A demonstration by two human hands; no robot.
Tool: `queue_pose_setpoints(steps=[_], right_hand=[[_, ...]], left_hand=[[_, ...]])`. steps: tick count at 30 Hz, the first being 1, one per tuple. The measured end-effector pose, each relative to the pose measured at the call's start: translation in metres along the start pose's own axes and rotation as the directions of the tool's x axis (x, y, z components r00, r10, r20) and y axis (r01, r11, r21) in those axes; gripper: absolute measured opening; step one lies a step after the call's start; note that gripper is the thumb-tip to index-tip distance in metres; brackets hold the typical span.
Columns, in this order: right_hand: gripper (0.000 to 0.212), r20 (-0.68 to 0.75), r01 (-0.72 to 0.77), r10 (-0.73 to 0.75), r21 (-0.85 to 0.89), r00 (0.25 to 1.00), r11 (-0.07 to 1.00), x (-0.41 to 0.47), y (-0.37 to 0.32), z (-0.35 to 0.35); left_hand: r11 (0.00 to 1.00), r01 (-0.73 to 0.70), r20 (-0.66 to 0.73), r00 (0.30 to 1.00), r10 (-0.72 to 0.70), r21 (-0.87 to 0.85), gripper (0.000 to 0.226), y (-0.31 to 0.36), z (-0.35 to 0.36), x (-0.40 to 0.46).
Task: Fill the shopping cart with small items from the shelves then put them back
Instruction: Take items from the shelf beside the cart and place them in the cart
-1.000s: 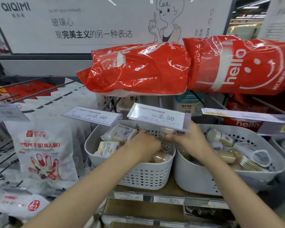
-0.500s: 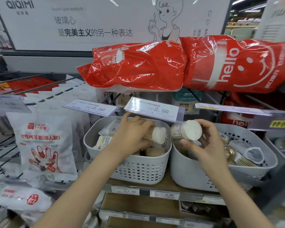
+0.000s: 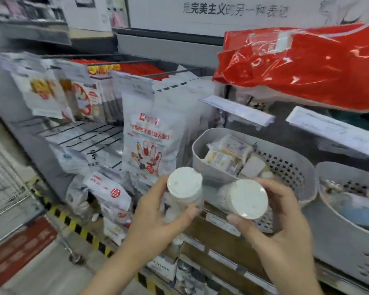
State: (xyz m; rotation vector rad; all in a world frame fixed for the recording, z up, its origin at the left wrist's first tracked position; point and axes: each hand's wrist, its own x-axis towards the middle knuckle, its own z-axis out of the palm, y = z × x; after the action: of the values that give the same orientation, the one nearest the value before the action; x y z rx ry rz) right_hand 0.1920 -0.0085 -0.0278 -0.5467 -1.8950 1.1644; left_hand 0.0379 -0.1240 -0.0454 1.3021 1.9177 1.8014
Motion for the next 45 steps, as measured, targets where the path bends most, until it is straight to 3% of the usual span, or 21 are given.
queue_pose_setpoints(steps=[3,5,8,13,19,21,23,25,32,37,45], right_hand=[[0.057,0.194,-0.159,0.131,0.134,0.972,0.978,-0.006,-0.005,0.060],[0.054,0.310,-0.247,0.182,0.184,0.933,0.951,-0.009,-0.006,0.107],[0.042,0.458,-0.357,0.223,0.229,0.860,0.905,-0.017,-0.009,0.178],[0.044,0.639,-0.468,0.237,0.218,0.731,0.857,-0.041,-0.026,0.303],[0.046,0.709,-0.588,0.300,0.199,0.639,0.784,-0.075,-0.030,0.422],[0.046,0.721,-0.621,0.335,0.167,0.606,0.766,-0.081,-0.029,0.450],[0.043,0.728,-0.635,0.367,0.121,0.579,0.763,-0.081,-0.026,0.473],[0.037,0.736,-0.633,0.386,0.074,0.556,0.770,-0.075,-0.021,0.497],[0.039,0.765,-0.614,0.396,-0.001,0.508,0.789,-0.030,0.001,0.591],[0.034,0.806,-0.626,0.402,-0.051,0.434,0.778,0.017,0.023,0.669],[0.032,0.829,-0.573,0.449,-0.200,0.334,0.795,0.080,0.064,0.797]], left_hand=[[0.968,0.171,-0.169,0.965,-0.202,-0.183,0.052,-0.018,-0.051,-0.037],[0.919,0.254,-0.292,0.893,-0.343,-0.302,0.062,-0.034,-0.087,-0.061],[0.855,0.329,-0.420,0.763,-0.491,-0.401,0.057,-0.052,-0.145,-0.096],[0.800,0.363,-0.589,0.543,-0.599,-0.479,0.062,-0.079,-0.257,-0.161],[0.793,0.287,-0.717,0.340,-0.609,-0.537,0.079,-0.097,-0.354,-0.214],[0.784,0.280,-0.734,0.280,-0.619,-0.554,0.077,-0.105,-0.375,-0.222],[0.774,0.277,-0.738,0.241,-0.630,-0.570,0.053,-0.116,-0.394,-0.225],[0.760,0.299,-0.739,0.206,-0.642,-0.577,0.044,-0.128,-0.412,-0.222],[0.738,0.374,-0.753,0.139,-0.644,-0.562,0.018,-0.191,-0.470,-0.183],[0.695,0.387,-0.729,0.082,-0.680,-0.605,0.020,-0.236,-0.511,-0.139],[0.591,0.391,-0.678,-0.133,-0.723,-0.706,0.024,-0.319,-0.567,-0.090]])
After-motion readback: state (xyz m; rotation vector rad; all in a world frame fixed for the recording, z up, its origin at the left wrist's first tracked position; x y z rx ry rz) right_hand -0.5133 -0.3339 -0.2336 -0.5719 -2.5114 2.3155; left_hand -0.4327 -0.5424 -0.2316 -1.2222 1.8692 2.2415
